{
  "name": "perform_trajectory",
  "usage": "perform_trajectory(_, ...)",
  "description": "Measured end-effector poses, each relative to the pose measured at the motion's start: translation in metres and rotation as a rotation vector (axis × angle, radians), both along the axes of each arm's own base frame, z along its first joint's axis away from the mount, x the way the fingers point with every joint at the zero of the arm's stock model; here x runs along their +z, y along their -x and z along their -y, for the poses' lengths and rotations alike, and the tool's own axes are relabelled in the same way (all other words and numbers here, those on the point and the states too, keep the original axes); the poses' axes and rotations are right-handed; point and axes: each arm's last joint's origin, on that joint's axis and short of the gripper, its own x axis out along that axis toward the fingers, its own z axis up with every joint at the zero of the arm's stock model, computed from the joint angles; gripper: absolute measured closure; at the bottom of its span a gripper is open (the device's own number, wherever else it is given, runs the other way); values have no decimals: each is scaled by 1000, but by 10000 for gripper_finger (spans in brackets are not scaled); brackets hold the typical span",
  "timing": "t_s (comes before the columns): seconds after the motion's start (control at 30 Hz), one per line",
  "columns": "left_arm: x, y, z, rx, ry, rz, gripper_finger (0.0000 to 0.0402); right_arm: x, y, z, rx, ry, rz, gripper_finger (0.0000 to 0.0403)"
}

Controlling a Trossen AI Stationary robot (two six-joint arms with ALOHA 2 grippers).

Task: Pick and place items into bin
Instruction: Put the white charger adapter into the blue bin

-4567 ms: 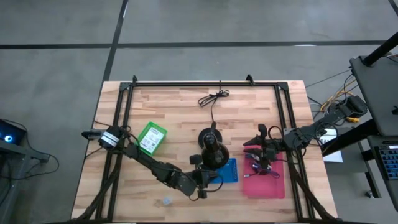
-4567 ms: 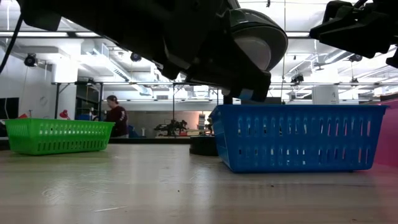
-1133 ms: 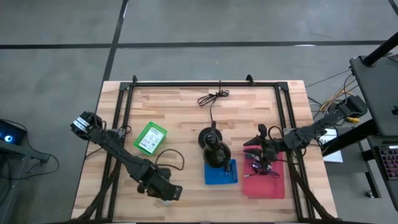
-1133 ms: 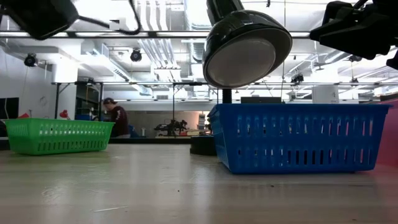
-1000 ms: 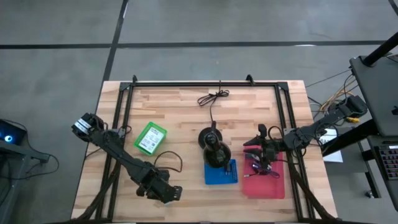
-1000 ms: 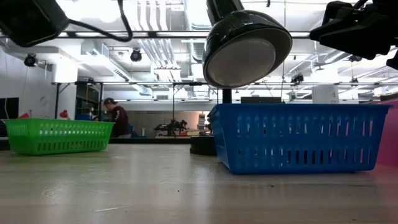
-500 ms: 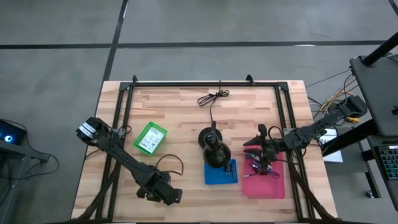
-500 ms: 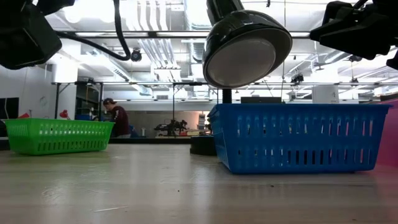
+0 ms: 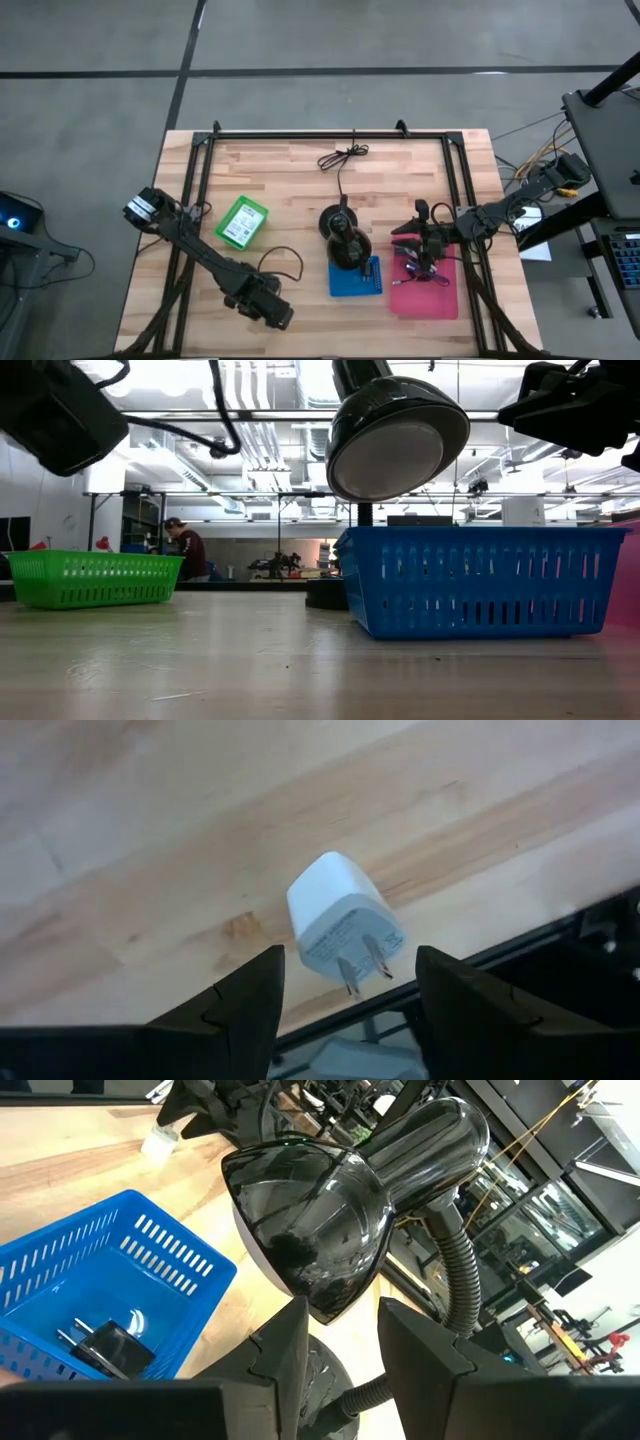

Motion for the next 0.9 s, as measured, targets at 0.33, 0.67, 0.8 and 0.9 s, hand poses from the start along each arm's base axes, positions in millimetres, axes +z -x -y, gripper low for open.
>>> perform_trajectory(0.33, 0, -1, -2, -204, -49, 108, 191, 0, 0, 0, 0, 0, 0, 291)
perform_trajectory(0.67, -2, -2, -2, -318, -111, 175, 191, 0, 0, 0, 0, 0, 0, 291)
perform_trajectory(0.8, -2, -1, -3, -317, -125, 171, 191, 0, 0, 0, 0, 0, -1, 291)
perform_trajectory(0.9, -2, -2, -3, -330, -125, 180, 191, 0, 0, 0, 0, 0, -1, 291)
